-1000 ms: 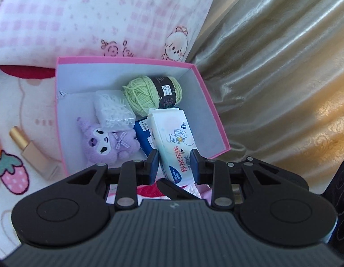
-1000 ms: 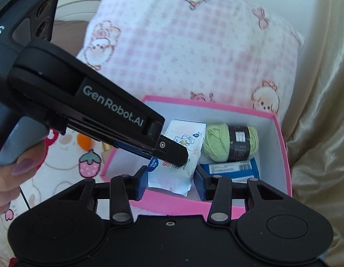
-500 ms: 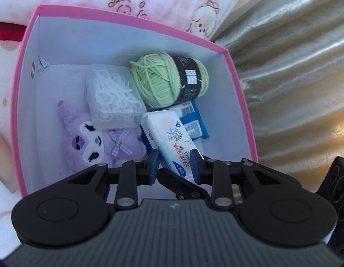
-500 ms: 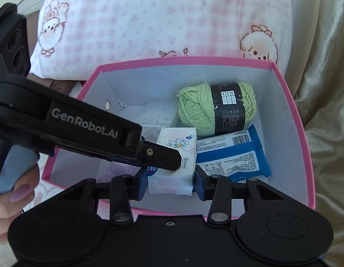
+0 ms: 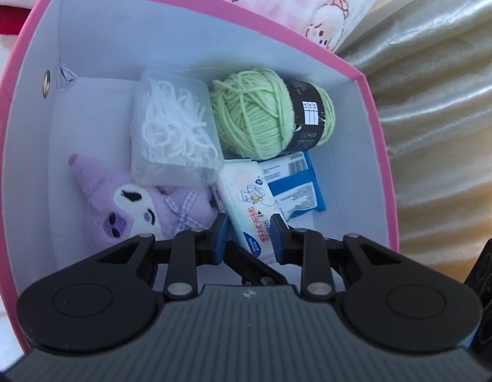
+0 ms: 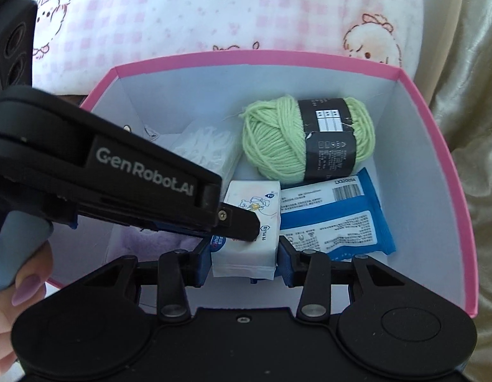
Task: Organize objects
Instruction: 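Open the left gripper to release the tissue pack inside the pink box, then move the left tool toward the orange makeup sponge, then close the left gripper on the orange makeup sponge, then lift the sponge with the left gripper and carry it into the pink box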
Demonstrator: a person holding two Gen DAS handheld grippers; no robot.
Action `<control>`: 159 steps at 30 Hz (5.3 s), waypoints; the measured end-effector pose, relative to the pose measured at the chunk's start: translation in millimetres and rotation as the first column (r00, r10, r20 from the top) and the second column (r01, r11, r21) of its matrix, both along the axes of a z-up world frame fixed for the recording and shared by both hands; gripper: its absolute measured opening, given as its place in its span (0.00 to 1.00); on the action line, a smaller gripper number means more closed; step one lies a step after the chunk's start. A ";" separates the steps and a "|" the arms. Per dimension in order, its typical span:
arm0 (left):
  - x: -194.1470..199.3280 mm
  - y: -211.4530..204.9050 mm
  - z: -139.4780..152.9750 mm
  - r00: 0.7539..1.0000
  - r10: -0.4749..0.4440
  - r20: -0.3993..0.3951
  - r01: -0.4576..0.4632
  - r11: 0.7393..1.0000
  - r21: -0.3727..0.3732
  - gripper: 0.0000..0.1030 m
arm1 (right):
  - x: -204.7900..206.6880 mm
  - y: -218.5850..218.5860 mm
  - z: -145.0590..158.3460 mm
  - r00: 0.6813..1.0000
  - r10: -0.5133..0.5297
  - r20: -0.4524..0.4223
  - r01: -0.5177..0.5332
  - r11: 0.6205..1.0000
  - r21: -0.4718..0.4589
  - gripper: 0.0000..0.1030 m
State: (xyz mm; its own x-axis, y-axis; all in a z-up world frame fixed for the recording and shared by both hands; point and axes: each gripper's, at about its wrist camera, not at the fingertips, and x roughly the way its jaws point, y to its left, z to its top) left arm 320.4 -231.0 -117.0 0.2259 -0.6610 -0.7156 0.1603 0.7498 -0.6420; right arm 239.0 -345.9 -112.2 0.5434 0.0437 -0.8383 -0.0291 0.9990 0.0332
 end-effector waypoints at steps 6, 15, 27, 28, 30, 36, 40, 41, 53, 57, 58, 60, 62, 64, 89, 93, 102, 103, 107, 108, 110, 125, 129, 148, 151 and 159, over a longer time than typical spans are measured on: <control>-2.1 11.7 10.0 0.999 0.036 -0.001 -0.036 0.999 0.024 0.36 | -11.8 0.4 5.4 0.998 0.000 0.058 0.002 1.000 -0.024 0.54; -51.5 38.3 83.9 0.987 -0.071 0.147 0.061 0.996 0.071 0.40 | -61.9 10.9 52.7 0.988 -0.033 0.149 0.025 0.998 0.050 0.59; -112.3 80.8 139.3 0.963 -0.117 0.242 0.069 0.977 0.201 0.45 | -119.9 53.6 123.5 0.981 0.049 0.186 -0.056 0.998 0.032 0.60; -117.8 85.6 142.9 0.961 -0.118 0.251 0.066 0.976 0.206 0.46 | -122.4 55.8 127.4 0.981 0.054 0.186 -0.061 0.998 0.033 0.60; -127.6 96.0 149.2 0.958 -0.115 0.265 0.058 0.975 0.213 0.47 | -130.0 63.4 135.1 0.980 0.068 0.188 -0.074 0.997 0.028 0.61; -161.4 138.1 162.1 0.945 -0.078 0.316 0.006 0.975 0.222 0.53 | -142.2 90.2 148.8 0.970 0.138 0.199 -0.141 0.990 0.003 0.62; -172.7 159.4 157.4 0.943 -0.054 0.327 -0.037 0.964 0.263 0.55 | -144.7 107.0 153.1 0.962 0.185 0.202 -0.187 0.982 -0.008 0.63; -173.9 164.4 155.8 0.945 -0.049 0.324 -0.042 0.963 0.268 0.55 | -145.1 111.8 153.6 0.960 0.198 0.200 -0.199 0.980 -0.013 0.63; -157.2 225.9 144.5 0.949 0.070 0.308 -0.130 0.975 0.178 0.56 | -124.7 166.7 148.2 0.906 0.385 0.173 -0.375 0.923 -0.090 0.66; -148.9 244.0 133.7 0.943 0.103 0.316 -0.160 0.974 0.163 0.56 | -113.0 183.5 140.6 0.885 0.435 0.168 -0.425 0.900 -0.094 0.68; -148.2 247.2 131.9 0.939 0.108 0.327 -0.168 0.973 0.161 0.56 | -110.1 187.9 137.9 0.882 0.442 0.165 -0.432 0.897 -0.095 0.69; -147.9 252.2 129.5 0.927 0.123 0.355 -0.191 0.968 0.163 0.56 | -104.0 197.1 132.4 0.874 0.457 0.164 -0.448 0.889 -0.088 0.69; -144.5 254.8 125.5 0.927 0.118 0.357 -0.188 0.968 0.169 0.56 | -98.1 205.5 128.2 0.873 0.460 0.162 -0.453 0.888 -0.080 0.69; -140.2 256.5 120.0 0.930 0.117 0.350 -0.187 0.967 0.175 0.56 | -92.3 214.2 124.7 0.871 0.465 0.159 -0.459 0.885 -0.073 0.74; -73.0 295.4 -18.7 0.929 0.235 0.287 -0.270 0.959 0.089 0.58 | 2.8 246.8 -21.6 0.934 0.310 0.181 -0.315 0.949 0.001 0.78; -63.5 295.7 -36.4 0.928 0.255 0.273 -0.283 0.957 0.068 0.58 | 15.1 248.1 -33.7 0.930 0.306 0.203 -0.307 0.951 -0.028 0.73; -43.3 282.7 -54.0 0.897 0.266 0.352 -0.317 0.944 0.096 0.44 | 34.0 252.8 -55.0 0.916 0.331 0.228 -0.316 0.943 -0.100 0.66; -42.5 282.9 -55.1 0.898 0.271 0.347 -0.314 0.946 0.075 0.44 | 36.0 253.7 -55.8 0.914 0.338 0.226 -0.321 0.941 -0.109 0.62; -41.9 283.7 -60.5 0.910 0.274 0.312 -0.297 0.954 0.027 0.39 | 35.0 254.8 -52.9 0.895 0.375 0.241 -0.358 0.927 -0.110 0.36; -42.5 283.0 -61.4 0.912 0.273 0.308 -0.294 0.955 0.024 0.38 | 32.9 255.6 -52.2 0.892 0.380 0.245 -0.361 0.925 -0.118 0.36; -42.8 282.8 -61.5 0.915 0.273 0.296 -0.292 0.956 0.021 0.37 | 30.4 256.0 -51.8 0.890 0.385 0.244 -0.366 0.923 -0.121 0.35; -49.0 282.3 -61.9 0.948 0.231 0.219 -0.241 0.970 0.019 0.37 | 6.9 248.7 -48.1 0.919 0.335 0.208 -0.337 0.941 -0.024 0.35; -55.9 279.8 -56.7 0.957 0.204 0.206 -0.217 0.975 0.043 0.36 | -1.4 251.7 -46.0 0.910 0.371 0.186 -0.370 0.928 -0.044 0.35; -127.4 250.7 24.2 0.974 0.155 0.167 -0.180 0.973 0.146 0.34 | -61.7 222.1 17.8 0.939 0.317 0.134 -0.337 0.924 0.181 0.37; -140.3 245.2 40.0 0.975 0.126 0.182 -0.152 0.979 0.134 0.34 | -75.3 216.4 33.8 0.939 0.316 0.138 -0.337 0.926 0.170 0.37; -168.1 227.7 78.0 0.968 0.065 0.243 -0.088 0.992 0.085 0.34 | -111.1 194.7 75.7 0.936 0.304 0.176 -0.330 0.932 0.150 0.38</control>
